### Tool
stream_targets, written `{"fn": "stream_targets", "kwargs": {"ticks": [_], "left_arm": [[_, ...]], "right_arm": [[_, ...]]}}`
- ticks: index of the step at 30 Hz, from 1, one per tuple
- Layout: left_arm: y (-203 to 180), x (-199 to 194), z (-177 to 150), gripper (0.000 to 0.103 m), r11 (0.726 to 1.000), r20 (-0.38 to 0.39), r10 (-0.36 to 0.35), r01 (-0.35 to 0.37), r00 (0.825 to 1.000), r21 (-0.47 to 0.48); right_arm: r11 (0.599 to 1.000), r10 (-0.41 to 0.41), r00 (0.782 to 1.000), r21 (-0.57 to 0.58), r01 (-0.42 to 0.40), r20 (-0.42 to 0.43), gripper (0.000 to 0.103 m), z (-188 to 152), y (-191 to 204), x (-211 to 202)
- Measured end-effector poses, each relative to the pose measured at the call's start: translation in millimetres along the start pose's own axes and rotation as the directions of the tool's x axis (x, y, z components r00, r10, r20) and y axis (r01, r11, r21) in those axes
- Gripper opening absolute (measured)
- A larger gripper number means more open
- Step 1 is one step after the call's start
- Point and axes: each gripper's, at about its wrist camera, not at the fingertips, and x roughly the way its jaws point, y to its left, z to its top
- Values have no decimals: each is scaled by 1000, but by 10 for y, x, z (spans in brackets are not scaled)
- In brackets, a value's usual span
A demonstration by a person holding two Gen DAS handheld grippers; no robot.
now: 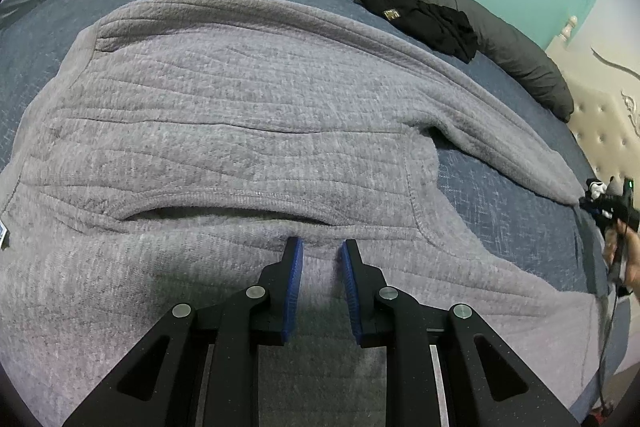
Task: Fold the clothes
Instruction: 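Grasp the sleeve cuff with the right gripper and lay it straight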
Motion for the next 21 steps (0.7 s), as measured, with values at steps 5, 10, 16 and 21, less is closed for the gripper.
{"fn": "stream_targets", "kwargs": {"ticks": [5, 10, 16, 21], "left_arm": [[-19, 2, 1, 23, 1000, 1, 4, -4, 1000, 4], [-56, 12, -1, 25, 1000, 3, 12, -12, 1000, 15], [-67, 37, 2, 25, 1000, 3, 21, -21, 1000, 18], [-96, 59, -3, 28, 999, 4, 30, -30, 1000, 33]], "right_arm": [[996, -23, 995, 84, 15, 99, 50, 115, -312, -183], [994, 2, 996, 109, -11, 86, 54, 230, -379, 3], [991, 21, 996, 127, -33, 89, 53, 380, -359, 240], [999, -42, 995, -11, 43, 85, 13, 427, -78, 291]]}}
